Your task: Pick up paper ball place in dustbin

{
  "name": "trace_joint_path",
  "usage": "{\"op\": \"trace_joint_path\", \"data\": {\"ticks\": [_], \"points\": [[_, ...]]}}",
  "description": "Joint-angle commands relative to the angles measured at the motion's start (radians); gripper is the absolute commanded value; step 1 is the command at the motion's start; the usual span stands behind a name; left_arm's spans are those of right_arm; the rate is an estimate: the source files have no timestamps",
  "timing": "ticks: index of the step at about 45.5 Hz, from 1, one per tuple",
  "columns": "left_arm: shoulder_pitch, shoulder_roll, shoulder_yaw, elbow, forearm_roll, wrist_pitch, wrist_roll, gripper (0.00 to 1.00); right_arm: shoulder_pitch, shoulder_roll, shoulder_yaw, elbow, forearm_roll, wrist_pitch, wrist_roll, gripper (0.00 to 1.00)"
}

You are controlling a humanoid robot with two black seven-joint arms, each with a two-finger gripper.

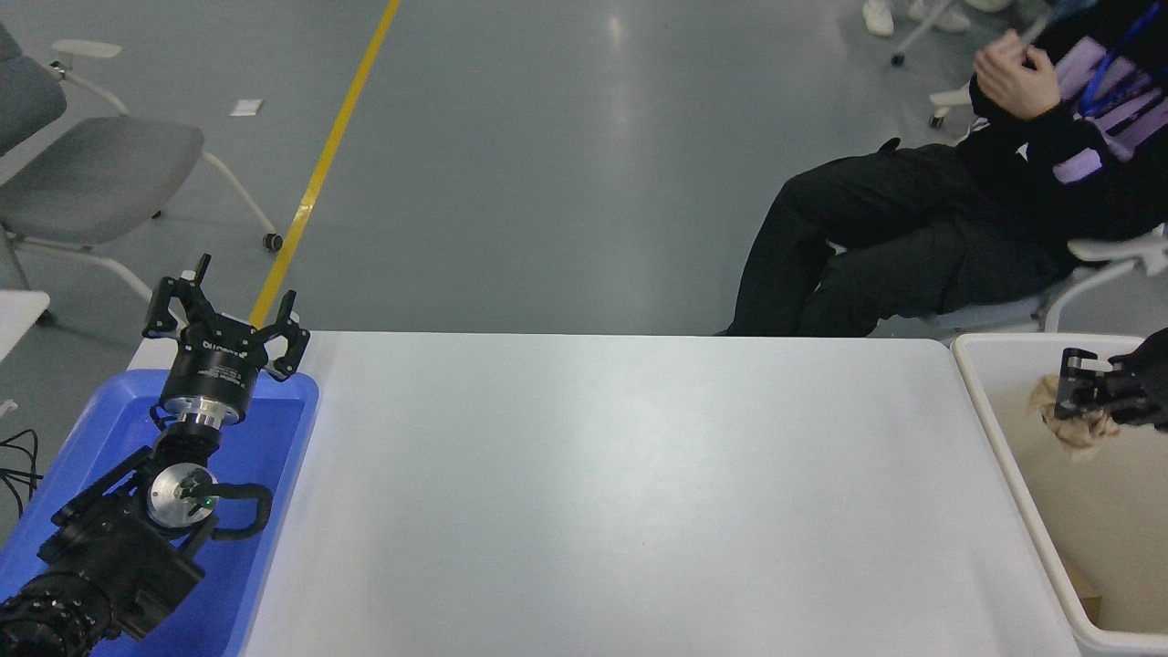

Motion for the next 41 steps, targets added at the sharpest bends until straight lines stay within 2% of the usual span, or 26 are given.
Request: {"op": "trace_joint_path", "data": {"ticks": [1, 9, 14, 29, 38, 41], "points": [[0.000, 0.000, 0.000, 0.001, 0.000, 0.000, 0.000, 0.98, 0.236, -0.002, -0.036, 0.021, 0.001, 0.143, 0.000, 0.00], [0.000, 0.000, 0.000, -0.001, -0.002, 0.000, 0.000, 0.98, 0.216, -0.005, -0.051, 0.006, -0.003, 0.143, -0.001, 0.00], [0.000, 0.000, 0.000, -0.001, 0.000, 0.002, 0.000, 0.98, 0.085, -0.008, -0.066, -0.048, -0.002, 0.143, -0.003, 0.00], [0.000, 0.000, -0.001, -0.001, -0.002, 0.000, 0.000, 0.98, -0.572, -0.063, 0.101, -0.261, 0.049, -0.480, -0.006, 0.00], [0.000, 0.000, -0.001, -0.001, -0.002, 0.000, 0.000, 0.98, -0.937, -0.048, 0.316, -0.466, 0.113, -0.670, -0.006, 0.00], [0.000, 0.000, -0.001, -0.001, 0.000, 0.000, 0.000, 0.98, -1.061, -0.008, 0.389, -0.567, 0.120, -0.721, -0.006, 0.00]]}}
